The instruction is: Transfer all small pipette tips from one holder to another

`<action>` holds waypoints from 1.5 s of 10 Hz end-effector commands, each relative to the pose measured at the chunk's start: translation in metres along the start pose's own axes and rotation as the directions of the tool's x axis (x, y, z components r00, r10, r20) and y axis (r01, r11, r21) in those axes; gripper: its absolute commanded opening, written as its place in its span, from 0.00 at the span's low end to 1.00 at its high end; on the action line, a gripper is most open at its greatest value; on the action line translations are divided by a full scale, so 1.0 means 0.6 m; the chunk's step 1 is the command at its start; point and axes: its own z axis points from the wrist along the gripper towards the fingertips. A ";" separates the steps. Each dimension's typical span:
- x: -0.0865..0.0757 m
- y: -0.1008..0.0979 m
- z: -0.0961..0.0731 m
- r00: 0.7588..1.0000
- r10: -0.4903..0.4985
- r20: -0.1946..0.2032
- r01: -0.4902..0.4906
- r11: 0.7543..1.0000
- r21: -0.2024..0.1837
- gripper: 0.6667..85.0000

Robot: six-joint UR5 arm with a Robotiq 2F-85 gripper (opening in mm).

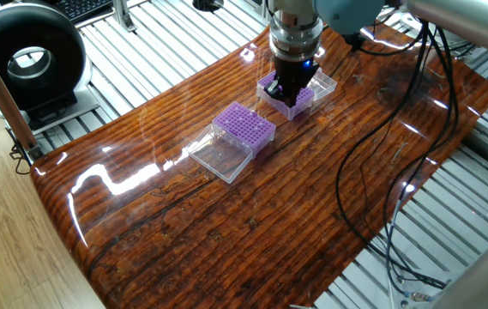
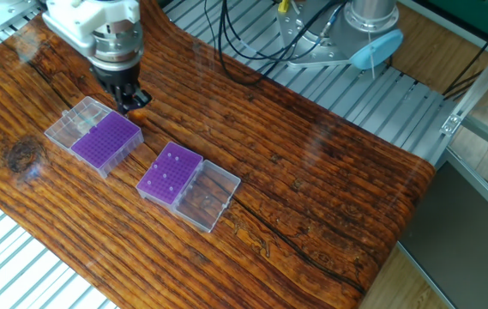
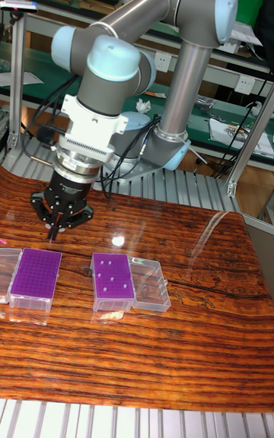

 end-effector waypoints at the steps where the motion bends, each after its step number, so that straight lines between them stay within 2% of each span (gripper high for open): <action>1: -0.015 -0.003 0.008 1.000 0.004 0.023 -0.004 1.000 -0.021 0.01; 5: -0.038 -0.002 0.024 0.999 0.001 0.051 0.000 1.000 -0.029 0.01; 10: -0.042 -0.013 0.034 0.998 -0.011 0.065 0.014 0.999 -0.034 0.01; 15: -0.049 -0.007 0.037 0.997 -0.002 0.077 0.005 0.999 -0.045 0.01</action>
